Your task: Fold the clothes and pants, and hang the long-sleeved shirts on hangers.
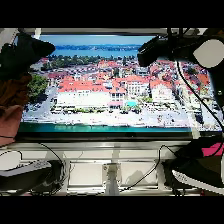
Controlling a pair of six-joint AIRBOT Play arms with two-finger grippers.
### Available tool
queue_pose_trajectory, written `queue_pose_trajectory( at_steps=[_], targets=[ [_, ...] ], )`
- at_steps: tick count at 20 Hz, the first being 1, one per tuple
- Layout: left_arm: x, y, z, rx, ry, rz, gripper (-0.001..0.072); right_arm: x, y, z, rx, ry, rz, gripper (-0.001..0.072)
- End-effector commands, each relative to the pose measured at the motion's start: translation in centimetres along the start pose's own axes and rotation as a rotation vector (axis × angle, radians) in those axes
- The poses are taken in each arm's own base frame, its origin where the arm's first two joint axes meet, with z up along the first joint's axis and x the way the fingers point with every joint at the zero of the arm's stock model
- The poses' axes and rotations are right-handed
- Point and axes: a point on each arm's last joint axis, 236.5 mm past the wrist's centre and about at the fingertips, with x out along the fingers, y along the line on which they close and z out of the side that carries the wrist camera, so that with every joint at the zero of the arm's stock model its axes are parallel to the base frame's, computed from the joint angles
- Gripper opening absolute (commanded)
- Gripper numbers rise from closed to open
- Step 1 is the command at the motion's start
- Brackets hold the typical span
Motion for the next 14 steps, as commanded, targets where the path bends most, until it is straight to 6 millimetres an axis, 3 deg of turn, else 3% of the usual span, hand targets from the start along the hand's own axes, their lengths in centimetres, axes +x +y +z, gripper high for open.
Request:
queue_pose_trajectory(
  at_steps=[1, 4, 6, 11, 14],
  targets=[
    [-4.3, -4.6, 1.1, 0.098, -0.076, -0.075, 0.0013, 0.0, -0.7, 0.7, -0.014, -0.029, -0.032, 0.0022],
    [-8.6, -10.4, 0.3, 0.225, -0.129, -0.149, 0.0012, 0.0, -1.1, 1.5, -0.016, -0.061, -0.047, 0.0022],
    [-11.1, -15.0, -2.3, 0.333, -0.116, -0.225, 0.0012, -0.1, -1.2, 1.8, -0.016, -0.075, -0.050, 0.0022],
    [-15.5, -26.2, -13.5, 0.652, 0.026, -0.480, 0.0012, -0.2, -2.1, 1.8, -0.036, -0.072, -0.089, 0.0022],
    [-16.6, -30.7, -20.8, 0.794, 0.146, -0.615, 0.0012, -0.9, -3.8, 1.6, -0.018, -0.070, -0.145, 0.0022]
  ],
)
